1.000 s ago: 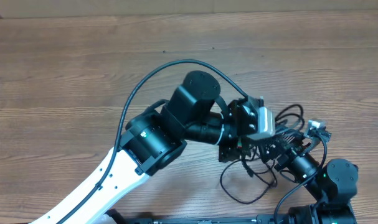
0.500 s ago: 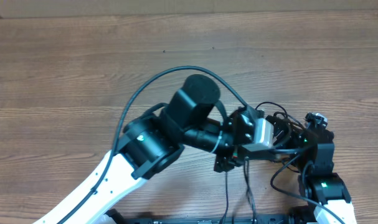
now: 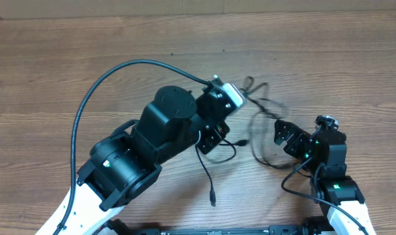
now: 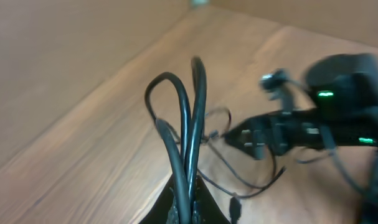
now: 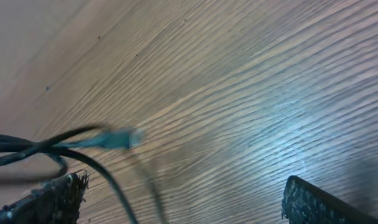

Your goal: Untangle cables

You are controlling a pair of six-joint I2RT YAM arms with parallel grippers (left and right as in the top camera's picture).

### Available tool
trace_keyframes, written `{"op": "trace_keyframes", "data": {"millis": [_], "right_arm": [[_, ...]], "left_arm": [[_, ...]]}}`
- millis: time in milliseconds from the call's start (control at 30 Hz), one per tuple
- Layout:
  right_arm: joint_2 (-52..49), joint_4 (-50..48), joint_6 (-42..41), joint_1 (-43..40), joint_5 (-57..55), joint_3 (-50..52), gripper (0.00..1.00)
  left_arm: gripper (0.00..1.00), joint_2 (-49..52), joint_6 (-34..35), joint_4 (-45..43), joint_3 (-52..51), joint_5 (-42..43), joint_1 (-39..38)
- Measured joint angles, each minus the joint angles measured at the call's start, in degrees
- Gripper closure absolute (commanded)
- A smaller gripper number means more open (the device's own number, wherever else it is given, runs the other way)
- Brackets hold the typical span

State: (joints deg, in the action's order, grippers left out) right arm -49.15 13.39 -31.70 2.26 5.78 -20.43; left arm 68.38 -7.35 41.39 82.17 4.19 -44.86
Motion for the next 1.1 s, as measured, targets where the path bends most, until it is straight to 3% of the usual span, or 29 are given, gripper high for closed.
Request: {"op": "trace_keyframes", "data": {"millis": [167, 333, 767, 867, 933, 967, 1000, 1100], "right_arm": [[0.00, -0.46, 0.02, 0.00, 2.16, 0.02, 0.00], [-0.04, -7.17, 6.71, -0.02, 14.49, 0.09, 0.00], [-0.04, -10.34, 17.29, -0.02, 32.96, 0.09, 0.02], [-0.04, -11.04, 18.12, -0.02, 35.21, 0.09, 0.20], [-0.04, -11.26, 19.12, -0.02, 36.85, 0.09, 0.42], [-0.04, -11.23, 20.22, -0.02, 37.88, 0.09, 0.61], [-0.04, -11.26, 20.61, -0.02, 38.36, 0.09, 0.72], [-0.07, -11.26, 21.09, -0.02, 39.45, 0.09, 0.94]], "left_arm": [[0.96, 0.00, 3.72, 1.88, 0.00, -11.74, 0.02], [0.96, 0.00, 4.28, 1.92, 0.00, -10.78, 0.02], [0.96, 0.00, 4.26, -4.31, 0.00, 13.66, 0.02], [0.96, 0.00, 4.26, -4.57, 0.00, 15.58, 0.02], [0.96, 0.00, 4.26, -4.70, 0.00, 16.24, 0.02], [0.96, 0.00, 4.26, -4.87, 0.00, 16.57, 0.02], [0.96, 0.00, 4.26, -4.96, 0.00, 16.83, 0.02], [0.96, 0.00, 4.26, -5.46, 0.00, 18.43, 0.02]]}}
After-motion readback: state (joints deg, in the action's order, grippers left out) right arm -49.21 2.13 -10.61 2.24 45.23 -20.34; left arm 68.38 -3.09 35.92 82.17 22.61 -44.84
